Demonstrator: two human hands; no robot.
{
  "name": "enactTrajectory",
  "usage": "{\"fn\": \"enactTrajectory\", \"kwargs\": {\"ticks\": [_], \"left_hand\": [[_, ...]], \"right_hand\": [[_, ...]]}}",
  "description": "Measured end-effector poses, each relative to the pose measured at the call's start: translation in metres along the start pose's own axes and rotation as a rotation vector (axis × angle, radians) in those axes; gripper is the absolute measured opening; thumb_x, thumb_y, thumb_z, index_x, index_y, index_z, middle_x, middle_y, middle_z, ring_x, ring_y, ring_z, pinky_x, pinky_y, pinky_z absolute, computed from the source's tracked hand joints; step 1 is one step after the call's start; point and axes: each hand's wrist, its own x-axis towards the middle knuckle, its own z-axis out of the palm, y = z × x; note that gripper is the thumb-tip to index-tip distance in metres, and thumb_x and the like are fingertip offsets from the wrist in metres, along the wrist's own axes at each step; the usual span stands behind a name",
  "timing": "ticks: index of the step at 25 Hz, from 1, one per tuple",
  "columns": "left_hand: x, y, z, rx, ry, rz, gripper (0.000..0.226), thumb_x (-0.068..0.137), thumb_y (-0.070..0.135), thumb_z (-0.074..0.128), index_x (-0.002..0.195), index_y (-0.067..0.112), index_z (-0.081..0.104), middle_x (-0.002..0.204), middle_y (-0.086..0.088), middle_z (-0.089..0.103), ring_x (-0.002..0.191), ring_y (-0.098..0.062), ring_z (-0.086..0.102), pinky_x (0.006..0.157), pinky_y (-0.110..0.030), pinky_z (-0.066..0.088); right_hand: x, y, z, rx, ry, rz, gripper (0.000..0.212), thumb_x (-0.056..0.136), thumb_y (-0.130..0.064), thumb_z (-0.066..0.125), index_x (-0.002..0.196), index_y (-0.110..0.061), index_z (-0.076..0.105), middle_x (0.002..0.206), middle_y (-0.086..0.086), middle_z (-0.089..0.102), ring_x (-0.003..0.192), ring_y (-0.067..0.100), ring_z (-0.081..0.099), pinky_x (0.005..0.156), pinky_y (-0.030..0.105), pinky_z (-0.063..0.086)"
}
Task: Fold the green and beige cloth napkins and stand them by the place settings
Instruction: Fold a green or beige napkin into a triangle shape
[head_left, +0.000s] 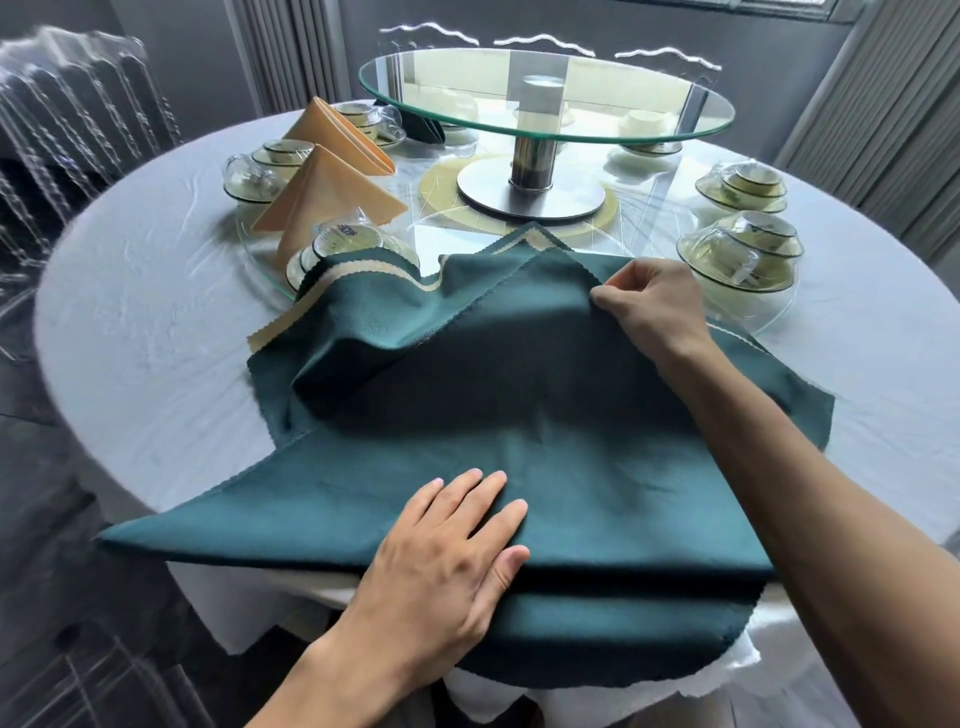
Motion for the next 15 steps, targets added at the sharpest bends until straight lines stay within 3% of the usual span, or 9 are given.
{"fn": "enactTrajectory", "kwargs": {"ticks": [4, 8, 11, 15], "left_hand": [[-0.001, 0.002, 0.001, 0.074, -0.017, -0.020, 0.047, 0.099, 0.040, 0.036, 0.137, 0.021, 0.057, 0.145, -0.006, 0.052, 0.136, -0.024, 0.047, 0.111, -0.044, 0.026], [0.004, 0.016, 0.000, 0.114, -0.017, -0.064, 0.053, 0.091, 0.030, 0.040, 0.136, 0.008, 0.057, 0.144, -0.014, 0.053, 0.136, -0.029, 0.047, 0.112, -0.043, 0.024], [0.008, 0.028, 0.006, 0.063, -0.029, -0.086, 0.055, 0.095, 0.039, 0.036, 0.137, 0.010, 0.057, 0.144, -0.012, 0.053, 0.137, -0.027, 0.047, 0.111, -0.041, 0.024], [0.008, 0.030, 0.017, 0.063, -0.053, -0.095, 0.058, 0.098, 0.047, 0.033, 0.146, 0.017, 0.048, 0.153, -0.012, 0.043, 0.143, -0.027, 0.037, 0.112, -0.041, 0.021]], "right_hand": [[0.005, -0.006, 0.004, -0.009, 0.013, -0.004, 0.006, 0.073, -0.019, 0.076, 0.076, -0.016, 0.071, 0.068, -0.007, 0.065, 0.056, -0.003, 0.052, 0.047, 0.007, 0.035], [0.007, -0.002, 0.011, 0.089, 0.031, -0.042, 0.012, 0.076, -0.015, 0.078, 0.082, -0.016, 0.068, 0.069, -0.005, 0.063, 0.059, 0.003, 0.055, 0.054, 0.011, 0.041], [0.007, 0.002, 0.014, 0.106, 0.067, -0.078, 0.012, 0.078, -0.014, 0.077, 0.085, -0.015, 0.067, 0.074, 0.001, 0.066, 0.066, 0.010, 0.059, 0.063, 0.021, 0.049], [0.004, 0.003, 0.015, 0.079, 0.074, -0.116, 0.011, 0.081, -0.013, 0.074, 0.085, -0.016, 0.064, 0.070, -0.005, 0.062, 0.066, 0.010, 0.058, 0.063, 0.019, 0.049]]}}
